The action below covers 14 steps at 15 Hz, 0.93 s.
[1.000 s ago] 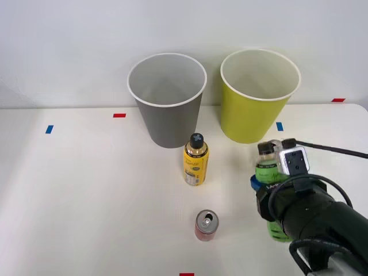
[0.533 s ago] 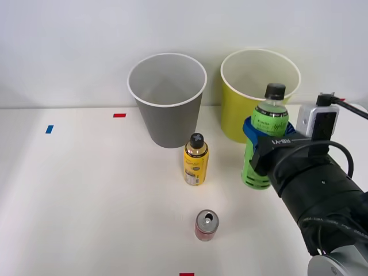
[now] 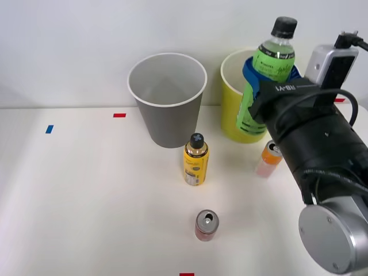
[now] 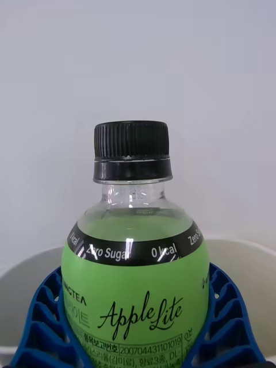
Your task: Put cans in the gray bin, plastic bottles in the light green bin
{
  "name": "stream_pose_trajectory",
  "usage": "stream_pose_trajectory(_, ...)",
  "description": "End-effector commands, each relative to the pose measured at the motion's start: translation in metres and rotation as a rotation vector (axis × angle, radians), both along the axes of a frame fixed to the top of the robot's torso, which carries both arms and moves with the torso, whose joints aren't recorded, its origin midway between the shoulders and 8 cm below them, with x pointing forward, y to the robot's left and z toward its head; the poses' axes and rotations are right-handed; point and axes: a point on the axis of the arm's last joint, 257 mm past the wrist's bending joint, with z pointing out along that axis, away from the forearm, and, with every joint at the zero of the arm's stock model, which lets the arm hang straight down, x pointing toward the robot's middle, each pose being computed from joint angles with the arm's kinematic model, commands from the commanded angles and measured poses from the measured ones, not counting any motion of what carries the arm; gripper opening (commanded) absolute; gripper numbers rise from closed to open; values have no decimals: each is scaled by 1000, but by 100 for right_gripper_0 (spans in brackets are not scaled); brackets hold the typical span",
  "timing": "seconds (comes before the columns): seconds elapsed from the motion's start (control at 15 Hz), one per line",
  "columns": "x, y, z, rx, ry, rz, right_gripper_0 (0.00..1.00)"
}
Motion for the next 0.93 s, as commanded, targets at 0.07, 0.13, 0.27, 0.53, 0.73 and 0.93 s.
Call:
stream_pose_trajectory(0.07, 38, -22, 31, -35, -70, -61, 0)
stream_pose_trajectory(0.13, 45, -27, 39, -32, -83, -70, 0)
stream_pose_trajectory(0.27, 63, -37, 56, -2, -103, -70, 0)
stream_pose_trajectory(0.53, 113, -50, 78, 1, -99, -104, 0)
stream_pose_trajectory(0.73, 149, -54, 79, 4, -61, -117, 0)
stream_pose_trajectory(0.93, 178, -41, 73, 8, -28, -99, 0)
